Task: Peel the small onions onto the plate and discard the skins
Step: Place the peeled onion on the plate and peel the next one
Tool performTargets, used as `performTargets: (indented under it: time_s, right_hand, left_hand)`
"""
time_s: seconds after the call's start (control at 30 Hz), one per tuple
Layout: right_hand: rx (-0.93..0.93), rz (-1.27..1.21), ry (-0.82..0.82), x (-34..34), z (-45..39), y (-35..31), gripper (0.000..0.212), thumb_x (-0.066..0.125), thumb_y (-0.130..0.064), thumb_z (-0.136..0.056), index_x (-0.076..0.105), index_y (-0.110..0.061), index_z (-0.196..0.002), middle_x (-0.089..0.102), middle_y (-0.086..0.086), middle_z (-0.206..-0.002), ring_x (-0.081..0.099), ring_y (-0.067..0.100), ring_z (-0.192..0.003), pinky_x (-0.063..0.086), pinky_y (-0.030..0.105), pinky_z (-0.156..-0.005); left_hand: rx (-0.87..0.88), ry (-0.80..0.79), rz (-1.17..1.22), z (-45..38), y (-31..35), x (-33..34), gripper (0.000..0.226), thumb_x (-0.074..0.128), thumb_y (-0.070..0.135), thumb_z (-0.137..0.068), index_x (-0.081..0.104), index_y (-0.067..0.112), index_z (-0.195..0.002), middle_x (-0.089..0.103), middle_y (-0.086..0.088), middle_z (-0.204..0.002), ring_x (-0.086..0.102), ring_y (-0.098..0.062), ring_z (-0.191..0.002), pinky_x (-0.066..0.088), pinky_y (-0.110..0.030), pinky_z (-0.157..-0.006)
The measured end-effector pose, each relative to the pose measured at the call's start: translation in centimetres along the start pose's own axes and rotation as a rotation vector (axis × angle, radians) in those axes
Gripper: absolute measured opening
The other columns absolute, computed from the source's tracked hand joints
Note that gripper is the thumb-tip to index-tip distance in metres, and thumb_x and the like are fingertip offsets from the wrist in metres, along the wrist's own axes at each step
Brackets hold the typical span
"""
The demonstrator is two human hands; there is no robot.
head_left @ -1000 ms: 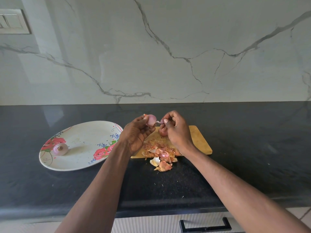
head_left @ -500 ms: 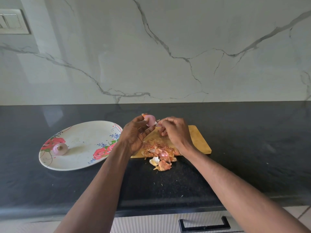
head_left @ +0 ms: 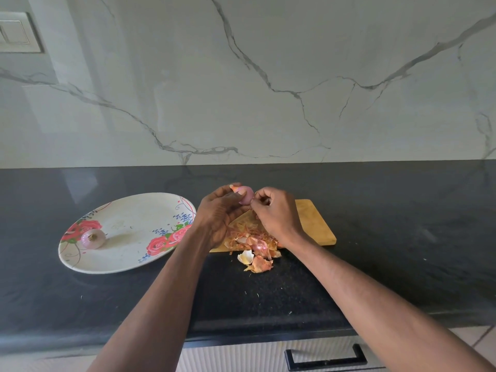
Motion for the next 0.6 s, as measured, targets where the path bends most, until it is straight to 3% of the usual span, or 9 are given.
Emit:
performTargets:
  time_s: [0.13,0.23,0.37,0.6]
  right_hand:
    - [0.093,-0.103,-0.009,-0.02,-0.07,-0.22,0.026,0.069,-0.029,-0.091,0.070,-0.008,-0.074,0.069,0.003,-0.067,0.066,0.022,-0.063,0.052,0.036,-0.058]
    - [0.190,-0.242,-0.020,-0.31,-0.20,-0.28,0.020,0.068,-0.017,-0.091,0.069,-0.002,-0.077,0.068,0.004,-0.061,0.066,0.019,-0.056,0.055,0.037,-0.060]
    - [0.342,-0.491,-0.008,-0.57,-0.45,-0.34,0.015,0.066,-0.004,-0.088,0.067,0.006,-0.076,0.065,0.007,-0.064,0.062,0.017,-0.049,0.050,0.027,-0.053]
    - [0.389,-0.551,-0.031,-0.57,-0.28,-0.49,0.008,0.069,-0.004,-0.085,0.067,0.004,-0.083,0.068,0.011,-0.068,0.063,0.018,-0.051,0.052,0.031,-0.060]
  left_hand:
    - [-0.005,0.020,0.006,-0.09,0.09,-0.20,0.015,0.063,-0.001,-0.092,0.066,-0.001,-0.108,0.073,-0.018,-0.095,0.074,-0.025,-0.081,0.063,-0.034,-0.077]
    - [-0.008,0.023,0.031,-0.17,0.12,-0.15,0.022,0.059,-0.003,-0.095,0.060,-0.007,-0.116,0.071,-0.021,-0.096,0.073,-0.025,-0.080,0.063,-0.034,-0.076]
    - [-0.002,-0.009,0.052,-0.08,0.28,-0.04,0.013,0.054,-0.002,-0.098,0.063,-0.004,-0.108,0.071,-0.019,-0.094,0.072,-0.024,-0.081,0.061,-0.031,-0.069]
    - [-0.029,-0.062,0.065,-0.08,0.39,-0.11,0.017,0.050,0.000,-0.100,0.064,0.002,-0.109,0.070,-0.018,-0.104,0.070,-0.025,-0.089,0.061,-0.031,-0.078]
Point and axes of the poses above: each hand's wrist, its own z-axis away from the middle knuckle, its own x-axis out of the palm, y = z × x, the point moved 1 cm from there along -z, towards the middle knuckle
